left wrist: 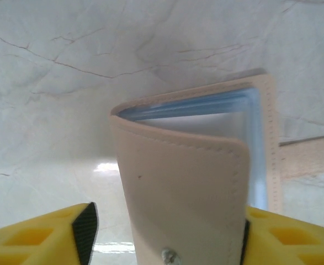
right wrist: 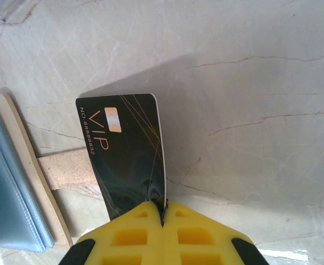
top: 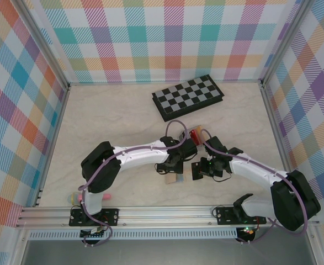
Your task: Put the credit cards into the card holder
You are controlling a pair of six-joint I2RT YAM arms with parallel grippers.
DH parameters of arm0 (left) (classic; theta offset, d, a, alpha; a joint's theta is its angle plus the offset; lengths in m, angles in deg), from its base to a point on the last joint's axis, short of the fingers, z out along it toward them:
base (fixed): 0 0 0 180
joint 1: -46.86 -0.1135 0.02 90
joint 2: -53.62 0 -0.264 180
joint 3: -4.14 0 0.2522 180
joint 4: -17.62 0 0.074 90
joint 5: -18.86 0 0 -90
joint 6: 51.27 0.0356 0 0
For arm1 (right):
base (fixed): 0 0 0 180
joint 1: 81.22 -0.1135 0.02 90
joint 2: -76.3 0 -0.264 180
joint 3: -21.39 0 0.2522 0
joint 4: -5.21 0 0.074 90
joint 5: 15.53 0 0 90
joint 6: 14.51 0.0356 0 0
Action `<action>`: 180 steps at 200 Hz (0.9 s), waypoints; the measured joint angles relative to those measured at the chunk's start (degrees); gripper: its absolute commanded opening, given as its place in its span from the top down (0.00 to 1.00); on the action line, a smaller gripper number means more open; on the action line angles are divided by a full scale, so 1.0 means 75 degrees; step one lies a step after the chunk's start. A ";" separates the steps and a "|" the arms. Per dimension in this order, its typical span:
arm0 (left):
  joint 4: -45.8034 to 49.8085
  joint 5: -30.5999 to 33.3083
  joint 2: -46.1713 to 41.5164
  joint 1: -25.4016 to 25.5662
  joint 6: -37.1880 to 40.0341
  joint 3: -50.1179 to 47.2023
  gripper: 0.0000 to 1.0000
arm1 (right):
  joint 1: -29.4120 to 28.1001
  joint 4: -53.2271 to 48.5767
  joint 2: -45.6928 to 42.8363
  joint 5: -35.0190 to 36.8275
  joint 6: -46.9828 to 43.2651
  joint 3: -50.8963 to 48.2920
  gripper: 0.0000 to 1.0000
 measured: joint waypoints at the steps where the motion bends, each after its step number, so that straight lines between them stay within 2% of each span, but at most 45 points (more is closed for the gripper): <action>1: 0.0000 0.0003 -0.0006 0.0000 -0.0009 -0.0012 0.46 | 0.0000 0.0000 0.0000 0.0000 0.0000 0.0000 0.98; 20: 0.0035 0.0052 -0.0268 0.0000 -0.0073 -0.0338 0.55 | 0.0000 -0.0003 0.0000 0.0000 0.0003 0.0003 0.98; 49: -0.0134 0.0105 -0.0886 -0.0052 -0.0134 -0.0813 0.81 | 0.0000 -0.0009 0.0055 0.0000 0.0003 0.0041 0.99; 75: -0.0641 -0.0009 -0.1416 -0.0204 -0.0079 -0.1419 1.00 | 0.0000 -0.0047 0.0076 -0.0020 0.0000 0.0099 0.99; 102: -0.1964 -0.0460 -0.2090 -0.0498 -0.0067 -0.2655 1.00 | -0.0006 -0.0146 -0.0076 -0.0099 -0.0017 0.0195 0.99; 127: -0.3214 -0.0938 -0.2486 -0.0755 -0.0073 -0.3570 1.00 | -0.0006 -0.0297 -0.0694 -0.0058 -0.0099 0.0344 0.99; 180: -0.4374 -0.1437 -0.2541 -0.0863 -0.0073 -0.3719 1.00 | -0.0003 -0.0560 -0.1842 -0.0160 -0.0184 0.0615 0.99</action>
